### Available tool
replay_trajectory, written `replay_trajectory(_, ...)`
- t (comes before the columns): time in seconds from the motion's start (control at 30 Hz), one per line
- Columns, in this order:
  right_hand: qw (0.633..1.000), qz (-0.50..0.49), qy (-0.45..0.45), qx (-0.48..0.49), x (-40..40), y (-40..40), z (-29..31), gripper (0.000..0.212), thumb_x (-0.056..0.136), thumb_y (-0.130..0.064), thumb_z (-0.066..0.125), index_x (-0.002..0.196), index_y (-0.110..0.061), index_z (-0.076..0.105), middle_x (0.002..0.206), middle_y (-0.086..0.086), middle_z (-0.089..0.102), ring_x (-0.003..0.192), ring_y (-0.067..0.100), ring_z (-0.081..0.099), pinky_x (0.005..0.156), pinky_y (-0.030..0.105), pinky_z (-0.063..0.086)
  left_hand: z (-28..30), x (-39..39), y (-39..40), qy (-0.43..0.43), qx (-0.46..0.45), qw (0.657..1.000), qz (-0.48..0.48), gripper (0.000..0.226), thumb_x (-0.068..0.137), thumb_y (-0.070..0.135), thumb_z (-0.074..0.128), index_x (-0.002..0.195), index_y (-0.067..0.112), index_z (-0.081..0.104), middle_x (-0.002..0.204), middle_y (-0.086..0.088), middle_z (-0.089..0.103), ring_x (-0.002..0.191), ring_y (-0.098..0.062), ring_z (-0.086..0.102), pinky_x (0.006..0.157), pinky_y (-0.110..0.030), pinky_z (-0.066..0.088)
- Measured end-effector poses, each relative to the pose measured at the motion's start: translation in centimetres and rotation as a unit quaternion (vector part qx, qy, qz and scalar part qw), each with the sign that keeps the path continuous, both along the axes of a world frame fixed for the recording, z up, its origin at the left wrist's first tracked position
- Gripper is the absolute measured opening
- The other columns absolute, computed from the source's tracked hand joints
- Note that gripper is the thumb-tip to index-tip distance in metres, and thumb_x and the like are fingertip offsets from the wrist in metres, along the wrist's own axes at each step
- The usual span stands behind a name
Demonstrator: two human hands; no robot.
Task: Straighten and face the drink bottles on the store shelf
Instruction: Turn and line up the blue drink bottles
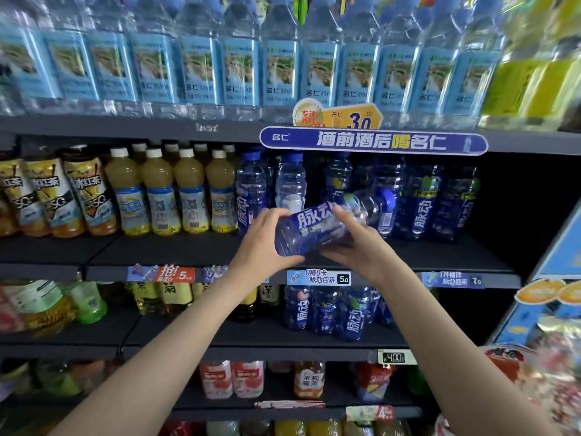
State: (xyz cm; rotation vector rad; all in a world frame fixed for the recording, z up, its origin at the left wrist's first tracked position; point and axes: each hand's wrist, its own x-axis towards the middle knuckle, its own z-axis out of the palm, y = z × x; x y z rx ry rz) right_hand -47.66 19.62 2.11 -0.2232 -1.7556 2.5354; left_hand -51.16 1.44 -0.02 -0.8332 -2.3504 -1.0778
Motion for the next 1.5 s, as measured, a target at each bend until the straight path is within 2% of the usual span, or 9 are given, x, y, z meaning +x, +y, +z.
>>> replay_trajectory(0.13, 0.997, -0.031, -0.024, -0.07, 0.1, -0.5, -0.4, 0.036, 0.083, -0.032, 0.069, 0.105, -0.004, 0.062, 0.103, 0.015, 0.07, 0.09, 0.025, 0.068, 0.066, 0.036, 0.056, -0.1, -0.2, -0.6, 0.123, -0.081, 0.989, -0.009, 0.074, 0.067, 0.024, 0.083, 0.129, 0.009, 0.046, 0.128, -0.007, 0.044, 0.118, -0.019, 0.04, 0.1, -0.025, 0.029)
replay_trajectory(0.23, 0.998, -0.042, 0.011, -0.047, 0.1, -0.3, -0.2, 0.05, 0.08, -0.026, 0.072, 0.12, 0.0, 0.057, 0.107, 0.017, 0.07, 0.093, 0.028, 0.07, 0.069, 0.036, 0.059, 1.2, 0.5, -0.5, -0.157, 0.028, 0.986, -0.05, 0.058, 0.078, 0.039, 0.071, 0.126, 0.021, 0.044, 0.129, 0.005, 0.042, 0.113, -0.006, 0.044, 0.099, -0.023, 0.036)
replay_trajectory(0.33, 0.998, -0.022, 0.049, -0.017, 0.2, 0.2, 0.6, 0.046, 0.081, -0.023, 0.07, 0.121, -0.006, 0.056, 0.11, 0.013, 0.069, 0.095, 0.026, 0.069, 0.072, 0.035, 0.058, 2.1, 0.6, -0.8, -0.418, 0.196, 0.876, -0.139, 0.018, 0.085, 0.027, 0.064, 0.1, 0.022, 0.054, 0.112, 0.001, 0.062, 0.089, -0.005, 0.064, 0.08, -0.023, 0.055)
replay_trajectory(0.53, 0.999, -0.04, 0.032, 0.004, -0.4, -0.5, 1.5, 0.051, 0.086, -0.03, 0.067, 0.125, -0.002, 0.051, 0.112, 0.014, 0.067, 0.098, 0.026, 0.067, 0.074, 0.033, 0.058, 1.4, 0.1, -0.3, -0.08, 0.081, 0.994, 0.009, 0.066, 0.066, 0.027, 0.084, 0.12, 0.016, 0.048, 0.116, 0.001, 0.051, 0.105, -0.011, 0.05, 0.089, -0.023, 0.039)
replay_trajectory(0.67, 0.997, -0.048, -0.009, -0.06, -0.5, -1.1, 0.7, 0.068, 0.074, -0.032, 0.077, 0.126, 0.002, 0.048, 0.113, 0.018, 0.066, 0.096, 0.029, 0.068, 0.067, 0.039, 0.059, 0.8, 0.0, -0.7, 0.134, -0.055, 0.989, 0.022, 0.075, 0.061, 0.027, 0.086, 0.122, 0.006, 0.048, 0.116, -0.008, 0.047, 0.109, -0.021, 0.043, 0.085, -0.014, 0.024)
replay_trajectory(0.77, 0.995, -0.086, 0.04, -0.014, -0.4, -1.3, 0.0, 0.048, 0.077, -0.02, 0.077, 0.116, -0.003, 0.055, 0.11, 0.014, 0.068, 0.097, 0.027, 0.068, 0.074, 0.037, 0.058, 0.3, 0.0, -1.0, 0.076, -0.055, 0.996, -0.012, 0.071, 0.066, 0.029, 0.084, 0.122, 0.008, 0.046, 0.118, -0.005, 0.043, 0.109, -0.018, 0.044, 0.087, -0.017, 0.03)
replay_trajectory(0.97, 0.933, -0.046, 0.209, 0.29, 0.5, -1.4, -0.3, 0.063, 0.064, -0.005, 0.085, 0.116, -0.019, 0.053, 0.109, 0.001, 0.068, 0.098, 0.015, 0.067, 0.085, 0.03, 0.054, -0.7, -0.6, -0.9, -0.142, 0.031, 0.987, -0.07, 0.062, 0.073, 0.03, 0.078, 0.125, 0.017, 0.046, 0.123, 0.005, 0.054, 0.116, -0.013, 0.052, 0.102, -0.038, 0.042)
replay_trajectory(1.33, 0.9, 0.067, 0.246, 0.353, -2.2, -2.4, -0.6, 0.082, 0.067, 0.001, 0.082, 0.133, -0.026, 0.04, 0.124, -0.005, 0.059, 0.113, 0.007, 0.058, 0.099, 0.03, 0.048, -1.3, -2.5, 0.0, -0.162, 0.093, 0.981, -0.053, 0.069, 0.063, 0.024, 0.086, 0.121, 0.024, 0.047, 0.109, 0.013, 0.06, 0.101, -0.004, 0.056, 0.082, -0.013, 0.044)
replay_trajectory(1.5, 0.923, 0.077, 0.165, 0.338, -6.1, -0.2, -1.3, 0.078, 0.078, -0.014, 0.075, 0.141, -0.023, 0.031, 0.138, -0.003, 0.044, 0.126, 0.01, 0.044, 0.1, 0.02, 0.04, -1.4, -5.7, -0.7, -0.204, 0.091, 0.975, 0.007, 0.063, 0.064, 0.025, 0.085, 0.118, 0.015, 0.053, 0.11, 0.005, 0.063, 0.103, -0.012, 0.059, 0.086, -0.024, 0.044)
